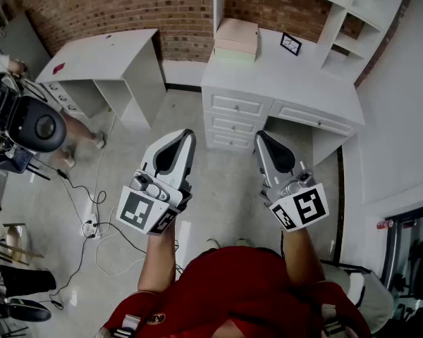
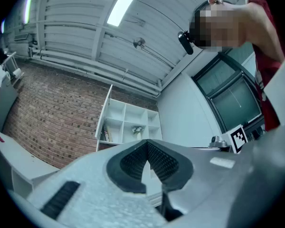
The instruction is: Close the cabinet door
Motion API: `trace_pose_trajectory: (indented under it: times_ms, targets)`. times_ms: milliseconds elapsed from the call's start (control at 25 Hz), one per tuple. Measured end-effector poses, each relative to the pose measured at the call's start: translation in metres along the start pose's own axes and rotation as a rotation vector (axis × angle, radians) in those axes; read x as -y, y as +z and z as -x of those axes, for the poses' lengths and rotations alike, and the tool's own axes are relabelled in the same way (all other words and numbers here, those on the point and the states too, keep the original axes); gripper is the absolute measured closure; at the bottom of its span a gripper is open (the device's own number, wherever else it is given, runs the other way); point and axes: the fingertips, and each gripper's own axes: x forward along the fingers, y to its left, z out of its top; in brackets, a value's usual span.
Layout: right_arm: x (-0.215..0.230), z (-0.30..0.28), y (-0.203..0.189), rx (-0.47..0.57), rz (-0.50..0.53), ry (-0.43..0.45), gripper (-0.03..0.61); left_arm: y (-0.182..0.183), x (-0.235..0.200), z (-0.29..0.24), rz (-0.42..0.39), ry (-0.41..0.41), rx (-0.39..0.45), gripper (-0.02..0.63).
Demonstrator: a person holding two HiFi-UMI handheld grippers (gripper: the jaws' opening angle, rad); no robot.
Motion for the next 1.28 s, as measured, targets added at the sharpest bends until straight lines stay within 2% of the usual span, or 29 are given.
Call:
trace_pose_trajectory:
  times_ms: [240,400,680,960,1280]
  targets:
    - [-0.008,-0.003,-0.001,0.014,-0.047,-0.035,0.565,-0.002,-0.013,0.014,0.027,-0.01,0.01,0.611]
    - [-0.01,-0.004,-0.006,0.002,-0.038,-0.039,0.565,-0.001,-0.019,0.012,0.086,-0.025,0.057,0.611]
    - [0.007,-0.025,-0.014,0.003,-0.044,-0.028,0.565,-0.02,-0.051,-0.006,0.077,-0.011,0.012,0.611]
    - [0.069,-0.072,-0.034,0.049,-0.062,-0.009,0.565,-0.038,-0.086,-0.067,0.035,-0.017,-0.017,0.611]
    - [0.18,-0.149,-0.052,0.096,-0.062,0.021,0.565,-0.062,-0.148,-0.181,-0.034,0.016,-0.056,0.611]
